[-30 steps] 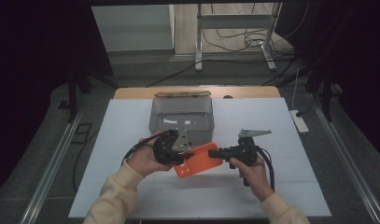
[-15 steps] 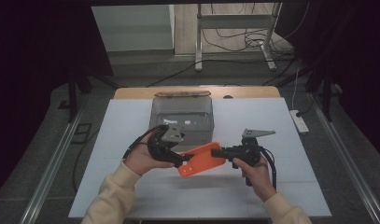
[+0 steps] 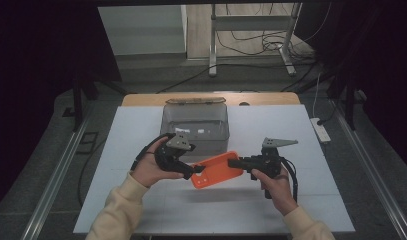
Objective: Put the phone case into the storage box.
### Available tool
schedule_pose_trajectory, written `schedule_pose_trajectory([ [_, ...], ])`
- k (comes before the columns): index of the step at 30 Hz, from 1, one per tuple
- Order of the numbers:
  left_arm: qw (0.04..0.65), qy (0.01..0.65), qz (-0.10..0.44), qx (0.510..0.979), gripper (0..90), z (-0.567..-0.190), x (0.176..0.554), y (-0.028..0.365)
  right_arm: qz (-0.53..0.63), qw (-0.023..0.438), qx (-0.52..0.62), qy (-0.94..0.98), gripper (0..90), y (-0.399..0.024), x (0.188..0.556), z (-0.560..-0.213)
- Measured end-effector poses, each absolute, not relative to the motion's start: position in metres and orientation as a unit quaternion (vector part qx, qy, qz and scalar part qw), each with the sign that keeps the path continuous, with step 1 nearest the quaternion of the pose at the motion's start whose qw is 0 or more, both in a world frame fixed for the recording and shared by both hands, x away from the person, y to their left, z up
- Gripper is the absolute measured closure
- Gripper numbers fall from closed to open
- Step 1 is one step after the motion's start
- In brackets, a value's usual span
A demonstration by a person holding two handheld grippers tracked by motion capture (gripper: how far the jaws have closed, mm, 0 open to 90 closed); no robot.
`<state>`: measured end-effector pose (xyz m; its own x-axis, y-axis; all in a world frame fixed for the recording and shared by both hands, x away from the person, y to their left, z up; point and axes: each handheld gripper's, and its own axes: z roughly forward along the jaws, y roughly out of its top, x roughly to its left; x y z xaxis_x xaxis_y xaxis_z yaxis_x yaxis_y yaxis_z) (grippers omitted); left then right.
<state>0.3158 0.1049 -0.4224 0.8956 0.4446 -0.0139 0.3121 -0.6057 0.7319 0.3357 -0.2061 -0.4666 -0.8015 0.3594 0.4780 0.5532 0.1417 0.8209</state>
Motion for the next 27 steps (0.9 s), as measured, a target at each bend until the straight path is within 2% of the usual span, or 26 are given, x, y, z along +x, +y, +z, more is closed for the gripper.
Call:
schedule_pose_trajectory([
  [15, 0.421, 0.212, 0.027, 0.881, 26.4, -0.436, 0.325, 0.096, -0.582, 0.086, -0.298, -0.752, 79.9, -0.205, 0.336, -0.468],
  [27, 0.423, 0.213, 0.006, 0.881, 28.1, -0.443, 0.329, 0.089, -0.581, 0.091, -0.292, -0.754, 79.8, -0.204, 0.335, -0.469],
])
